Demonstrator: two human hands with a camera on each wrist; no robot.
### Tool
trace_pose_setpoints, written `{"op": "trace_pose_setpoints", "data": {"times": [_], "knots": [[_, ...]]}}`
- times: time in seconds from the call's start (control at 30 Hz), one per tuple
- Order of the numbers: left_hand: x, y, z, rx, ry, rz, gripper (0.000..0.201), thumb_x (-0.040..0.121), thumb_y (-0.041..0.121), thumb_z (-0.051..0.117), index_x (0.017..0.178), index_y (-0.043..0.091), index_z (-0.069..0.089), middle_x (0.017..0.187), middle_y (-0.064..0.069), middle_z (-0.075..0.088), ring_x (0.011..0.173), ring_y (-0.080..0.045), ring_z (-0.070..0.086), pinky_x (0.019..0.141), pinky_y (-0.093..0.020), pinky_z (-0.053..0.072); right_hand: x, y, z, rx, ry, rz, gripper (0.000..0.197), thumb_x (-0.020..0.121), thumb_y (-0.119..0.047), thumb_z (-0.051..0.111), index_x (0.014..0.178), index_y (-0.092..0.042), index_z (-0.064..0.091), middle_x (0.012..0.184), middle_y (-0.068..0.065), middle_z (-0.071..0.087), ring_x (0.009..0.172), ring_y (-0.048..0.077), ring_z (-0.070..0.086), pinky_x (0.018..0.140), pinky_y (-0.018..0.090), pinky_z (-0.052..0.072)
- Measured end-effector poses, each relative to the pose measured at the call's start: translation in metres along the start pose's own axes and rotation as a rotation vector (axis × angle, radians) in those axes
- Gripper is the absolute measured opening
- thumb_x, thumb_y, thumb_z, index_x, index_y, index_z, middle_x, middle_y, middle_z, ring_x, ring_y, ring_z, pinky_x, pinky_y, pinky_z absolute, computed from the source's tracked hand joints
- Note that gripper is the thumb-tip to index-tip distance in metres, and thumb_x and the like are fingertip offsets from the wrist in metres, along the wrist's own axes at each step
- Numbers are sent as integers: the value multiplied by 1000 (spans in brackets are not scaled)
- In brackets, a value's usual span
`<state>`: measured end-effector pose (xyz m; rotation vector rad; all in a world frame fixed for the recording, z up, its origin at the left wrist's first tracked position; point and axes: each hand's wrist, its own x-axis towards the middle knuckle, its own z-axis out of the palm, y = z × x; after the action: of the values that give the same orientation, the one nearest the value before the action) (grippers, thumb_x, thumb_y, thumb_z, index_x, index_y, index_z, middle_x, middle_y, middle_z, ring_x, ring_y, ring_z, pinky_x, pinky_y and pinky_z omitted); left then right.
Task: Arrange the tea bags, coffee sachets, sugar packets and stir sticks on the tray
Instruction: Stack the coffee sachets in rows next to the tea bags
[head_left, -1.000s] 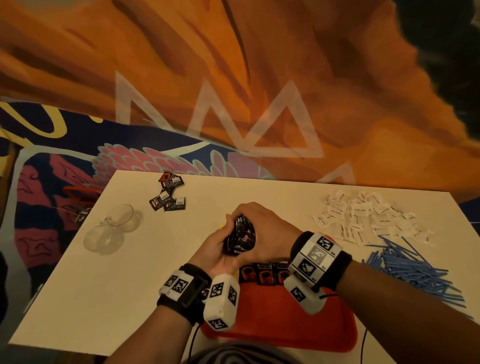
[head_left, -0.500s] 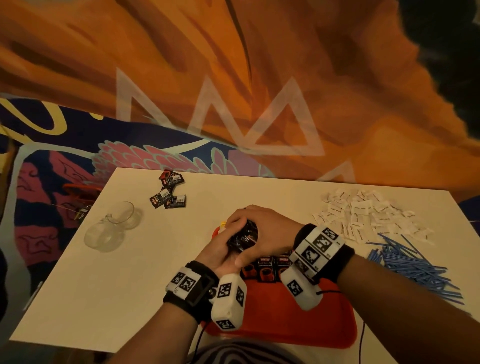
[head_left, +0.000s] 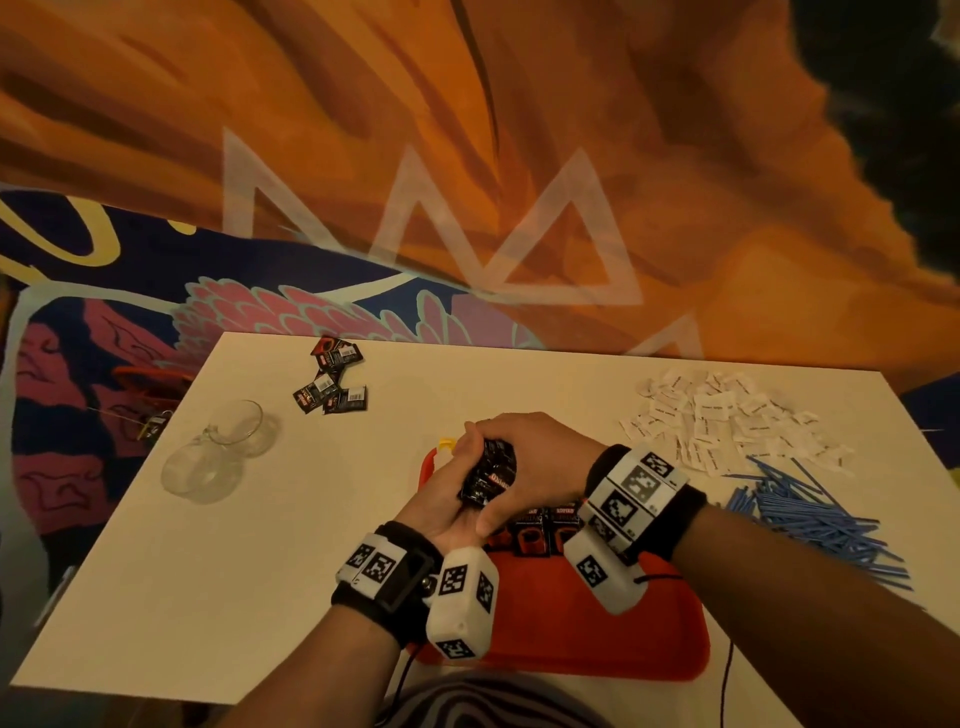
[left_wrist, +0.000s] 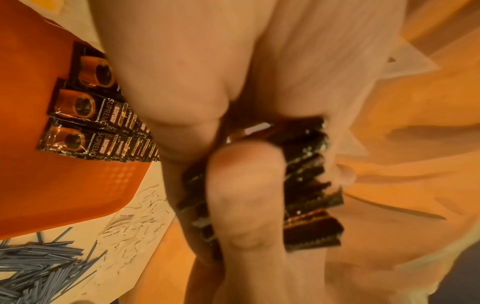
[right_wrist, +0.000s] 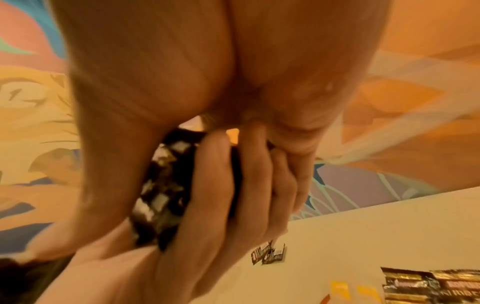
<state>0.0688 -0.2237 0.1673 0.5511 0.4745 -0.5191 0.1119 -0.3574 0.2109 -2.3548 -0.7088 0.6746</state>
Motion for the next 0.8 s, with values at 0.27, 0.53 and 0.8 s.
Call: {"op": "trace_pose_setpoints", "data": {"times": [0.27,0.53,0.8], "knots": [[-5,15,-8,154,-55,-140,21,86,20,59,97,6,71,95,-16,70,88,-31,68,79,-42,51,-3,-4,23,-54,92,29,110,63,-37,84,145,-48,12,116,0,55,110,18,51,93,36,48],[0,26,-7,351,25,-205,17,72,14,54,77,5,67,71,-12,63,60,-25,63,58,-31,51,2,-12,25,-44,49,151,138,53,-53,90,145,-52,-13,116,1,46,114,21,42,90,36,39],[13,32,-16,341,-4,-145,28,68,7,50,91,3,65,79,-12,65,66,-25,64,62,-33,53,7,14,38,382,314,185,113,60,-53,86,148,-42,16,145,-3,38,131,14,40,108,39,40]]}}
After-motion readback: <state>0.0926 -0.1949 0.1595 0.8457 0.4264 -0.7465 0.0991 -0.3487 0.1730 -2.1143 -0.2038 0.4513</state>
